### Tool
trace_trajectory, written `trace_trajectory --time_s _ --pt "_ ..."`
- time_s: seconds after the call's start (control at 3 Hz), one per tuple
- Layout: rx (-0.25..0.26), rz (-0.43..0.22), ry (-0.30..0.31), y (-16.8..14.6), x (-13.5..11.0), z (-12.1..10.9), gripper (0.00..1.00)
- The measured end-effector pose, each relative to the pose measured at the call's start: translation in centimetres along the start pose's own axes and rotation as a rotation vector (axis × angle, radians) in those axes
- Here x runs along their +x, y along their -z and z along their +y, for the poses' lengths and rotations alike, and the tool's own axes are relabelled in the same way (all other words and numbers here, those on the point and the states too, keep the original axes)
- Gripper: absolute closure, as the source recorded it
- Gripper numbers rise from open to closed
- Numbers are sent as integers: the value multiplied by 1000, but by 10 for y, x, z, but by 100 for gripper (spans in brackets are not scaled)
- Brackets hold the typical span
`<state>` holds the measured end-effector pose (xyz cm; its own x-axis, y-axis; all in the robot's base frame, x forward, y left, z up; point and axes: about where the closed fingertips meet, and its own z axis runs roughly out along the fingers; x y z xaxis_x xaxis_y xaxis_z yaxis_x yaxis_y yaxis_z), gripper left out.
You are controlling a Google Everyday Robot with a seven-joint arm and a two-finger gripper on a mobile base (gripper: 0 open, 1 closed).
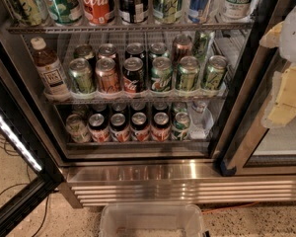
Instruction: Pick green can from middle shelf of fridge
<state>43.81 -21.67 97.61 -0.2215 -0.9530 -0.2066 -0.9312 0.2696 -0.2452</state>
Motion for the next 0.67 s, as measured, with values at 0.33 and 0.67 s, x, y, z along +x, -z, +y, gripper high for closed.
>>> trace_trajectory --time_s 0.33,0.67 --pt "0 0 0 0 0 0 0" --pt "1 -36 8 0 -7 6 0"
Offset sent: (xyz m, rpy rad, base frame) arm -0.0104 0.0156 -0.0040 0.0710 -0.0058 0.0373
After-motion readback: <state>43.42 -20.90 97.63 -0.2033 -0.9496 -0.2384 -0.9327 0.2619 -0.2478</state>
